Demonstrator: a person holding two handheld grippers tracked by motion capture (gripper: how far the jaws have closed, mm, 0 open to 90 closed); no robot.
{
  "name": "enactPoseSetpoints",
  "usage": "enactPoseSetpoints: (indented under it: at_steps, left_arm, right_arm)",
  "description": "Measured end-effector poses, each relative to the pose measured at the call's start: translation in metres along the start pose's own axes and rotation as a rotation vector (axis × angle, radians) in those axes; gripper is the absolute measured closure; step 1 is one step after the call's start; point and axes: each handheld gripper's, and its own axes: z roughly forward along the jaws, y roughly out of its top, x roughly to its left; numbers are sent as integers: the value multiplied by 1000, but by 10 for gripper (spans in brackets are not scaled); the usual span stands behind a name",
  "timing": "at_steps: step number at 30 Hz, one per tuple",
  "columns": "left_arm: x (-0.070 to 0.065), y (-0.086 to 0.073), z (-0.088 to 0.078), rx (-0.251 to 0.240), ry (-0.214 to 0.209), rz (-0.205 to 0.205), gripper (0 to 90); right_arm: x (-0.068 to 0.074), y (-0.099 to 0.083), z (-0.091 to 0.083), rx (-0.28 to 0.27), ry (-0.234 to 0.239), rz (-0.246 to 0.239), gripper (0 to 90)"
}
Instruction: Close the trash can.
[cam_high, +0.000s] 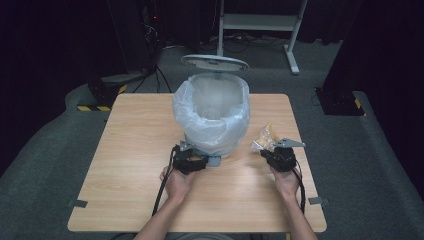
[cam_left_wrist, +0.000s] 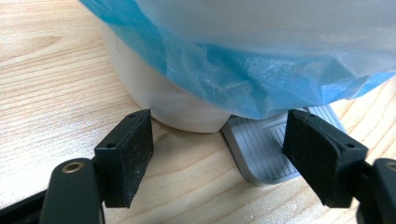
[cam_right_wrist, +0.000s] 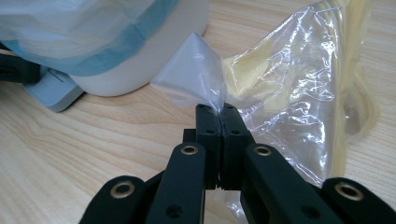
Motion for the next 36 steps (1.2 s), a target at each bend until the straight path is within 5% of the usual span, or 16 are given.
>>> enactPoseSetpoints:
  at_steps: [36]
  left_arm:
    - [0,0,0,-1,-2,0,246]
  right_arm:
    - [7,24,-46,-94,97,-8,894]
